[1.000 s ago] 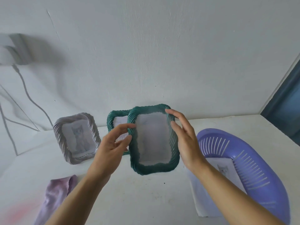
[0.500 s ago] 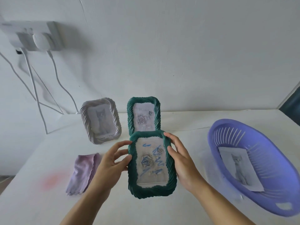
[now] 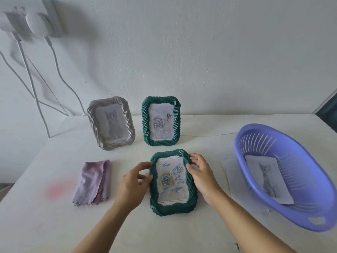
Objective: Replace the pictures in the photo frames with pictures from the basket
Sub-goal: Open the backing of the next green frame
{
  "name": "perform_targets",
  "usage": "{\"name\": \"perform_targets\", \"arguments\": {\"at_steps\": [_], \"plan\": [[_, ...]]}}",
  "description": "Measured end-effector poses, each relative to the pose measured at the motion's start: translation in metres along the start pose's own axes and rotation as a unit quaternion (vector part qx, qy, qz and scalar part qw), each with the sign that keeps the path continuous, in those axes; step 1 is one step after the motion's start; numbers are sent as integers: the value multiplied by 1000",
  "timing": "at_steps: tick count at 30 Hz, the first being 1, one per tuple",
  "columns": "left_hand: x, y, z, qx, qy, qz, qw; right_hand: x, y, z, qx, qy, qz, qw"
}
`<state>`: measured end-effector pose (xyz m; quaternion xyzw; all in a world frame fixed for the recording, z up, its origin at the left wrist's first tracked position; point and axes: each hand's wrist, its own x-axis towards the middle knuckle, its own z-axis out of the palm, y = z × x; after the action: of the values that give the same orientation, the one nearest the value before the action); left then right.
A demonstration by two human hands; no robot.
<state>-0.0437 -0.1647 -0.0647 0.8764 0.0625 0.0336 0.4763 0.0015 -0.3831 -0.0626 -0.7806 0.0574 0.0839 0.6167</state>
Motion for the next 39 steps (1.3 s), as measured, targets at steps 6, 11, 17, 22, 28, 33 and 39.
{"name": "perform_targets", "arguments": {"at_steps": [6, 11, 17, 22, 28, 33, 39], "plan": [[-1, -10, 8, 169, 34, 127, 977, 1, 9, -7, 7, 14, 26, 1000], [-11, -6, 6, 114, 1, 109, 987, -7, 1, -15, 47, 43, 0, 998], [-18, 9, 12, 47, -73, 50, 995, -16, -29, -22, 83, 48, -28, 995], [-15, 20, 23, -93, -135, -24, 986, -21, -48, -22, 15, 31, -86, 996], [-12, 46, -8, -150, -140, -26, 978, -27, -63, 5, -24, 20, -118, 993], [-10, 67, -48, -157, -109, 23, 981, -29, -66, 43, -3, -24, -96, 995], [-12, 37, -60, 11, -83, 44, 996, -37, -43, 53, -105, -101, -138, 980]]}}
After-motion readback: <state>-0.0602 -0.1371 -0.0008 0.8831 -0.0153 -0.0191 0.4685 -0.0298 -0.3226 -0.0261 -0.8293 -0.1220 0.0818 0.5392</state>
